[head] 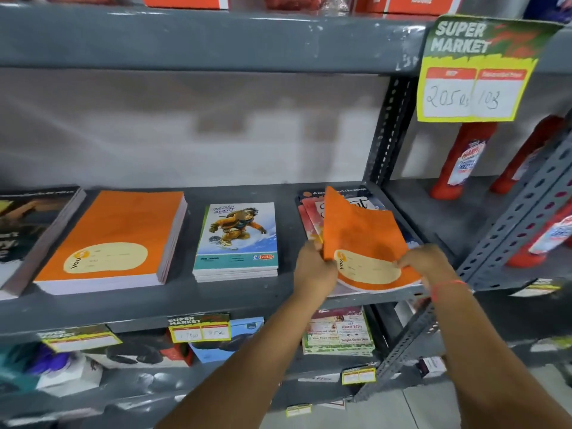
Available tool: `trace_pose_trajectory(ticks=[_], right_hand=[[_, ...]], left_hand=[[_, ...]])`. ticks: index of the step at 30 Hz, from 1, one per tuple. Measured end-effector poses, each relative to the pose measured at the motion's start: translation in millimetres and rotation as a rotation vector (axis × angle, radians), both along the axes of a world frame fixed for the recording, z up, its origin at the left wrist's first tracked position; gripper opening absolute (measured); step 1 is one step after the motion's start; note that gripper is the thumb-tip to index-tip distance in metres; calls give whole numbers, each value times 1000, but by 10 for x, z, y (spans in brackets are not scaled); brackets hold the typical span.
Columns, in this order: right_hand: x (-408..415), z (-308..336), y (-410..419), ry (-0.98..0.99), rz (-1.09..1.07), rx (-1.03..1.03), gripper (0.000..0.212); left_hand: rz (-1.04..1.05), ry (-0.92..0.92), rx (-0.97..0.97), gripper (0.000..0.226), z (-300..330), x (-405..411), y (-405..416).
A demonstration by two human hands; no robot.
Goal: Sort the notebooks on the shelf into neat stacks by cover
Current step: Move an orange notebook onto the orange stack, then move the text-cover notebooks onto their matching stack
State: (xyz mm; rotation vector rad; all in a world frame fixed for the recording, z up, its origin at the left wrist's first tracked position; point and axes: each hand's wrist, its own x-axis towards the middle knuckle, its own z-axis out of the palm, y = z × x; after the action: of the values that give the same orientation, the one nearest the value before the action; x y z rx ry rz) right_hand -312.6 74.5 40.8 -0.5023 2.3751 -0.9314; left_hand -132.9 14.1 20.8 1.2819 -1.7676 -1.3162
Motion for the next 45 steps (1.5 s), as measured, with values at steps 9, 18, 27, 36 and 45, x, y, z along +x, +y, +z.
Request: trace_pose_trajectory(ticks=[9, 18, 27, 36, 45], right_hand=[[961, 570, -702, -128, 352, -300, 10], [2974, 476, -1564, -156, 586, -348, 24], [3742, -18, -1871, -16, 637, -133, 27], [3678, 45, -1812, 290, 580, -203, 59], [2045, 204, -1239, 408, 89, -345, 29]], left_hand=[[194, 107, -154, 27, 647, 1179, -560], [448, 7, -123, 36, 618, 3199, -1055], [416, -498, -147, 21, 112, 4040, -1453], [310, -996, -198, 49, 426, 3875, -1516], [-41, -321, -523, 23, 503, 1864, -893]])
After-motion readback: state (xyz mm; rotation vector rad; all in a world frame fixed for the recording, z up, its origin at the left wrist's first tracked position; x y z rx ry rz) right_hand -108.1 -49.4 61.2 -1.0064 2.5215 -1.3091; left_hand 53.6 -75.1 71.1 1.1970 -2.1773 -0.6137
